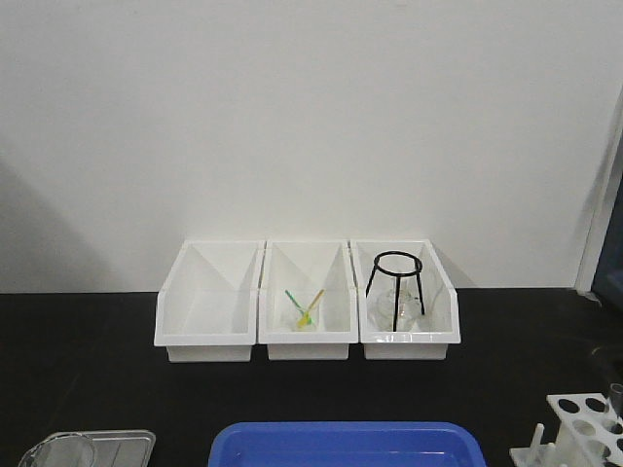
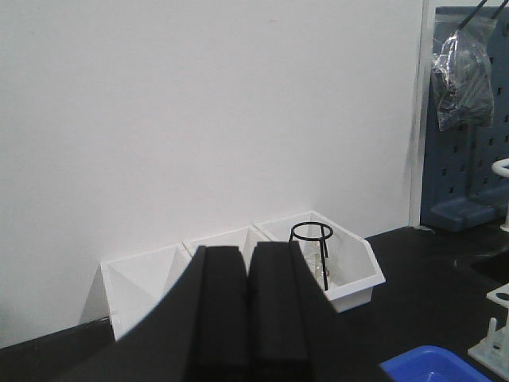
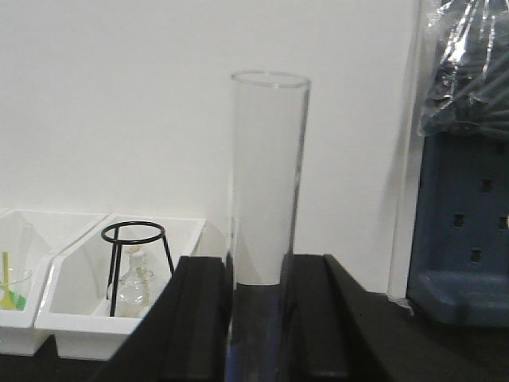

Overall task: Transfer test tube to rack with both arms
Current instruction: 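Carry the test tube with the right gripper over the white rack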

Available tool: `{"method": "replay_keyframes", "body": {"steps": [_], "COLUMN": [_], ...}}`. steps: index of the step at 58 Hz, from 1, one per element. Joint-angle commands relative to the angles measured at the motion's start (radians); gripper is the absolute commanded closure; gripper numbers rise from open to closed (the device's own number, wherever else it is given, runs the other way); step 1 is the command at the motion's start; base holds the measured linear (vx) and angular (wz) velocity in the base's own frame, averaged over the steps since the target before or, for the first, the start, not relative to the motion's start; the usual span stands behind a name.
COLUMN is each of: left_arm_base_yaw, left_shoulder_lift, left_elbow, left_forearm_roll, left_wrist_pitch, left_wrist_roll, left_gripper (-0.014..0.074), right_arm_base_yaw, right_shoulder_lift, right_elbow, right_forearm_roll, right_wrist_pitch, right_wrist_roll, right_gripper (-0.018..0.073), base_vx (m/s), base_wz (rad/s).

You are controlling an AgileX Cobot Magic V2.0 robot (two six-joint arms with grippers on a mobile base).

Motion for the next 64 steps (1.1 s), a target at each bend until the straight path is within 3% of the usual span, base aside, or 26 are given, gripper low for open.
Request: {"method": "replay_keyframes", "body": {"steps": [1, 13, 20, 29, 41, 49, 64], "left_arm_base_yaw": [-0.004, -0.004, -0.004, -0.004, -0.004, -0.004, -0.004], "left_shoulder_lift": [0.001, 0.001, 0.001, 0.001, 0.001, 0.001, 0.001], "left_elbow": [-0.025, -0.025, -0.025, -0.025, -0.025, -0.025, -0.025], "left_forearm_roll": [0.019, 0.019, 0.018, 0.018, 0.018, 0.018, 0.02], "left_wrist_pitch": [-0.05, -0.05, -0.05, -0.049, -0.042, -0.017, -0.009], "left_wrist_roll": [0.0, 0.0, 0.0, 0.0, 0.0, 0.0, 0.0], "left_gripper": [0.0602, 0.0602, 0.0602, 0.0602, 0.0602, 0.0602, 0.0602], "right_arm_base_yaw": [-0.007, -0.007, -0.007, -0.007, -0.008, -0.008, -0.007], "right_shoulder_lift": [0.019, 0.089, 0.091, 0.091, 0.09, 0.09, 0.108], "right_elbow": [-0.046, -0.047, -0.044, -0.043, 0.039, 0.045, 0.033], "right_forearm_roll": [-0.043, -0.131, -0.135, -0.087, 0.125, 0.073, 0.067], "right_wrist_pitch": [-0.078, -0.081, -0.076, -0.081, -0.194, -0.225, -0.22], "right_wrist_roll": [0.017, 0.019, 0.019, -0.001, -0.047, -0.06, -0.06], "right_gripper": [0.057, 0.057, 0.057, 0.057, 0.057, 0.057, 0.057], "base_vx": [0.0, 0.0, 0.0, 0.0, 0.0, 0.0, 0.0], "base_wz": [0.0, 0.0, 0.0, 0.0, 0.0, 0.0, 0.0]}}
